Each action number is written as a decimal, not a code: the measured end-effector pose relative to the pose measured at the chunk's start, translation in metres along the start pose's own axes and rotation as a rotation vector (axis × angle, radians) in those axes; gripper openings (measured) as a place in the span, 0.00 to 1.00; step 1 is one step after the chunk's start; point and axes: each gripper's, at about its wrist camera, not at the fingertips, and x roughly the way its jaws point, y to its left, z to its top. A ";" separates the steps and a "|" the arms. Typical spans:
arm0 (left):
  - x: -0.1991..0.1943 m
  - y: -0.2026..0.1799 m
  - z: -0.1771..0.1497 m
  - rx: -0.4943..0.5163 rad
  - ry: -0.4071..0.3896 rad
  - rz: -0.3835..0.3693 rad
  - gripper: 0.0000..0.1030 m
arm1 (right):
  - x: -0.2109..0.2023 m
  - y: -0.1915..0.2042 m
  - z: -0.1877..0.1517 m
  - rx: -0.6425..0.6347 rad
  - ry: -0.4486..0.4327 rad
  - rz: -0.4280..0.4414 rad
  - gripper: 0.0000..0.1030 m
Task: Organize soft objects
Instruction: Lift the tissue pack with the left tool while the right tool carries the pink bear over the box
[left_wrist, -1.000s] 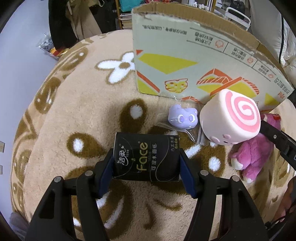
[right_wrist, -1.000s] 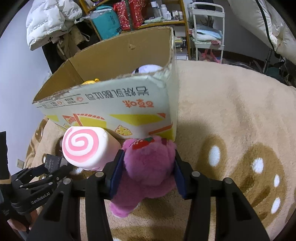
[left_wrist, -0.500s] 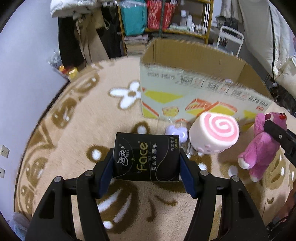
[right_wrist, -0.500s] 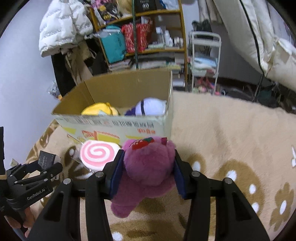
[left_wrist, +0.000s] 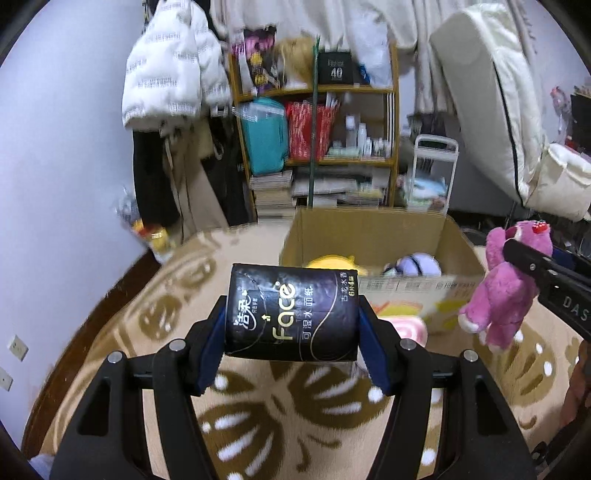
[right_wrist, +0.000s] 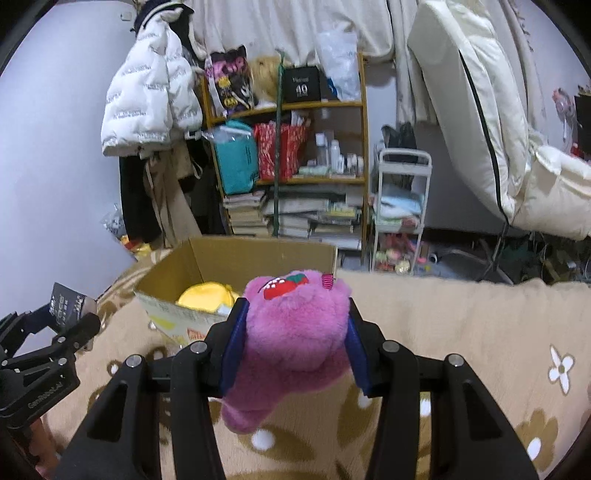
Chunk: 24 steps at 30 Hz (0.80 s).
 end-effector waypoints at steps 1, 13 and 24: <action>-0.002 0.000 0.002 0.003 -0.017 0.003 0.62 | -0.001 0.000 0.003 -0.006 -0.010 0.001 0.51; 0.000 -0.003 0.035 0.033 -0.167 -0.006 0.62 | 0.000 -0.008 0.033 -0.009 -0.112 0.007 0.51; 0.036 -0.012 0.052 0.066 -0.187 -0.033 0.62 | 0.019 0.000 0.044 -0.035 -0.156 0.013 0.51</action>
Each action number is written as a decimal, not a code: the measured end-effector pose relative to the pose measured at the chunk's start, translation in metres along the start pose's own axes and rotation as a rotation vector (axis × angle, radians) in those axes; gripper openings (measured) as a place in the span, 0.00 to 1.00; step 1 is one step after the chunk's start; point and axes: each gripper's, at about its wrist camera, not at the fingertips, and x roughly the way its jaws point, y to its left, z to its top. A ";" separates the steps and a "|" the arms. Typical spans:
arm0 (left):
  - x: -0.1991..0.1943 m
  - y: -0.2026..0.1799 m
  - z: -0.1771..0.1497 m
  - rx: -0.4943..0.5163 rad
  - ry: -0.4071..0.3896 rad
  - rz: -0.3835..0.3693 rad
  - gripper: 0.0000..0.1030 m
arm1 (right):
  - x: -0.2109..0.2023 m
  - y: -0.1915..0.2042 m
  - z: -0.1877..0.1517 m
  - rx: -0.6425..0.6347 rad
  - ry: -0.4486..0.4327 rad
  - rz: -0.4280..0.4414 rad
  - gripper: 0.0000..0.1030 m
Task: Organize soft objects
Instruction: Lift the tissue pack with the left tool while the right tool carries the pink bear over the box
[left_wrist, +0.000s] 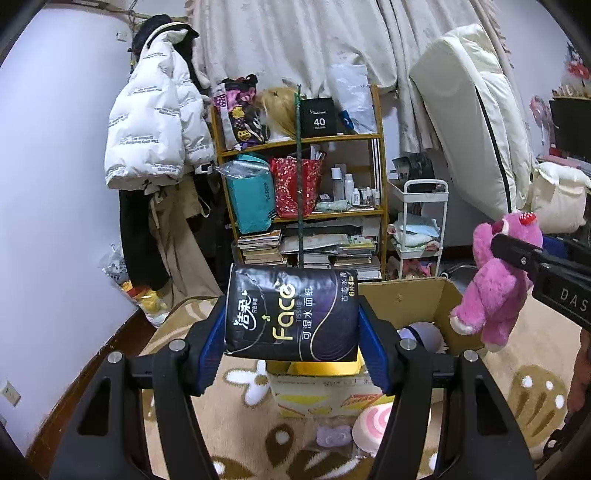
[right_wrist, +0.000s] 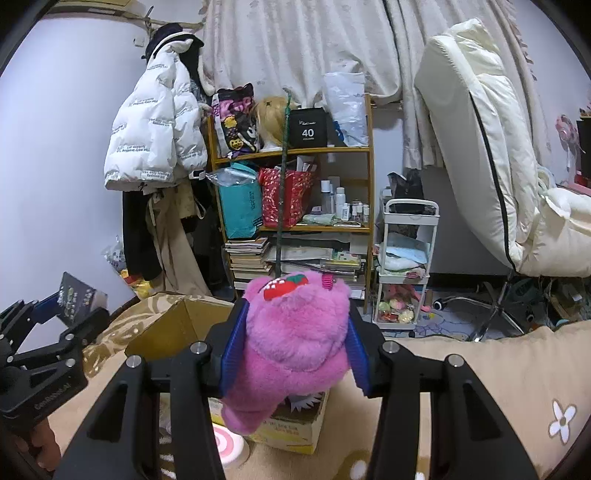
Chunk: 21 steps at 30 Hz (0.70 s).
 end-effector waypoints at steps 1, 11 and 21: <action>0.003 -0.001 0.000 0.002 -0.002 -0.001 0.62 | 0.002 0.001 0.001 -0.009 -0.001 0.000 0.51; 0.034 -0.013 -0.002 0.020 0.022 -0.018 0.62 | 0.023 0.004 0.000 -0.064 0.015 -0.004 0.51; 0.045 -0.010 0.000 0.006 0.027 -0.026 0.62 | 0.040 0.004 -0.002 -0.070 0.034 0.004 0.51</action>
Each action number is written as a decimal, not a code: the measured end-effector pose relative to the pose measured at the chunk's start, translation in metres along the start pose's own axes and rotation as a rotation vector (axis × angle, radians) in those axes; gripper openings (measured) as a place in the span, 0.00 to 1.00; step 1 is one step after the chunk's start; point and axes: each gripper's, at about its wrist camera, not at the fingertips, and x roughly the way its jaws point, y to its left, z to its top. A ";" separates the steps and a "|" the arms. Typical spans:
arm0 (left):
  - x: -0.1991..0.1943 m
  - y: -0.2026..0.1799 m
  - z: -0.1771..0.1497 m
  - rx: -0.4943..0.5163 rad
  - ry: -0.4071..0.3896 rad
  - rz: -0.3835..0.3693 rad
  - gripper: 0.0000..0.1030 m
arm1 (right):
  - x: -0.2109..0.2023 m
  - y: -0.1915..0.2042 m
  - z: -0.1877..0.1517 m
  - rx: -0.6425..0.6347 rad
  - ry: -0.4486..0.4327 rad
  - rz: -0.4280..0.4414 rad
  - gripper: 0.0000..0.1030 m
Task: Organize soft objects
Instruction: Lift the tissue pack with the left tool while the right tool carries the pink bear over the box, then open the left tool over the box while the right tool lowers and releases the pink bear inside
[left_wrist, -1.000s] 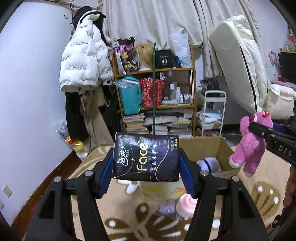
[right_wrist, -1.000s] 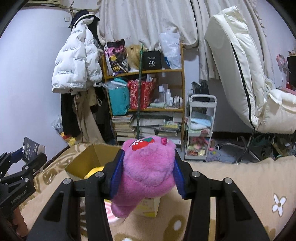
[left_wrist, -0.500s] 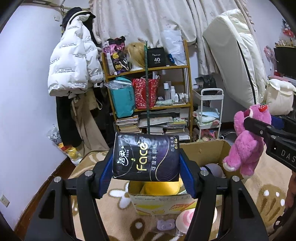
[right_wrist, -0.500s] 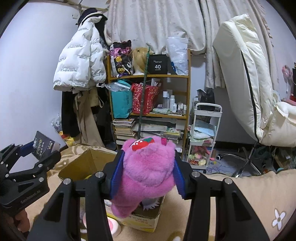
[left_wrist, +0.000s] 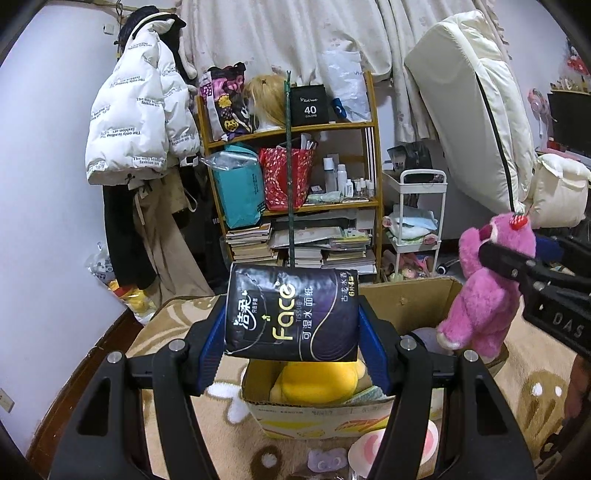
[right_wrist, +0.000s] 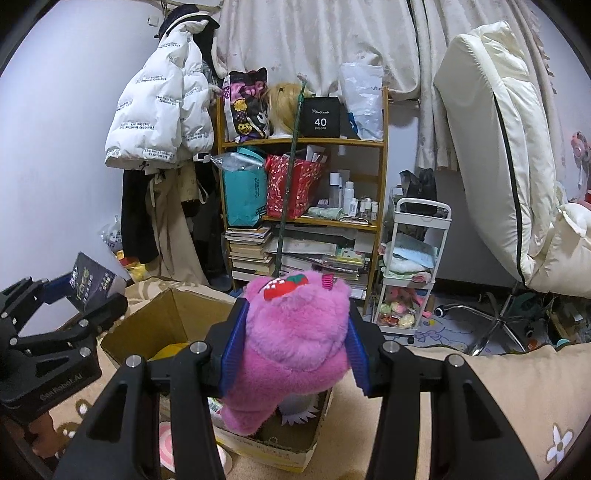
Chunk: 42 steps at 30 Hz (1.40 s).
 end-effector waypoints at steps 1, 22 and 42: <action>0.001 0.000 0.000 -0.002 -0.001 -0.001 0.62 | 0.002 -0.001 -0.001 -0.002 0.002 0.002 0.51; 0.035 0.003 -0.002 -0.070 0.102 -0.031 0.62 | 0.026 0.003 -0.012 -0.022 0.049 -0.006 0.52; 0.040 -0.001 -0.014 -0.065 0.180 -0.061 0.78 | 0.045 0.000 -0.027 0.031 0.127 0.091 0.54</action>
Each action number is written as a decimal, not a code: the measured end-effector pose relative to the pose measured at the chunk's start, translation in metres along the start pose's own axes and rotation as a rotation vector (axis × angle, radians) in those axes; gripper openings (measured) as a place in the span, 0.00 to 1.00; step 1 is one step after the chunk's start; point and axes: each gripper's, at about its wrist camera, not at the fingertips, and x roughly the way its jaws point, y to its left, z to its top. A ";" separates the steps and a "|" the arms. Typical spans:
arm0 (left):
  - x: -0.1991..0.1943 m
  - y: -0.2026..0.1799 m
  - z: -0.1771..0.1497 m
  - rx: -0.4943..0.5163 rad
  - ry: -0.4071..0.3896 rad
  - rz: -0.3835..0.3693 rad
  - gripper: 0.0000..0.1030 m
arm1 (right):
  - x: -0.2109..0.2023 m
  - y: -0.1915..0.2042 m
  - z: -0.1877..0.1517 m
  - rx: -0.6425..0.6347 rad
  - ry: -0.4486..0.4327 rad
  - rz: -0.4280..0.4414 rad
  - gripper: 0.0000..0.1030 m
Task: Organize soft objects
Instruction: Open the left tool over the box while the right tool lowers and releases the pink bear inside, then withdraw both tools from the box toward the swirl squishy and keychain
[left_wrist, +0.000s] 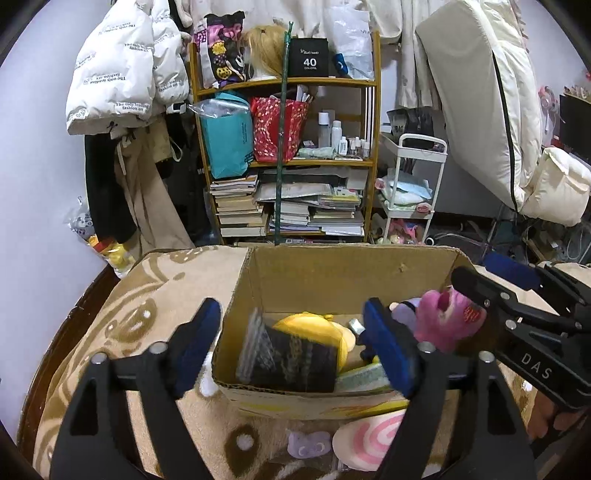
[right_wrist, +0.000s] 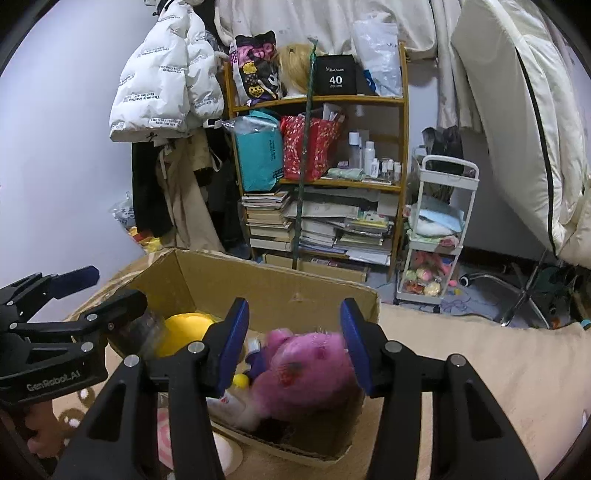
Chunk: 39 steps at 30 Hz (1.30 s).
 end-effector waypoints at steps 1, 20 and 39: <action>0.000 -0.001 0.000 0.004 0.002 0.002 0.78 | 0.000 -0.001 -0.001 0.002 0.001 -0.003 0.56; -0.033 0.019 -0.006 -0.026 0.018 0.045 0.89 | -0.031 -0.007 -0.001 0.084 -0.008 0.001 0.96; -0.086 0.032 -0.032 -0.061 0.096 0.065 0.96 | -0.083 0.020 -0.023 0.059 0.018 0.017 1.00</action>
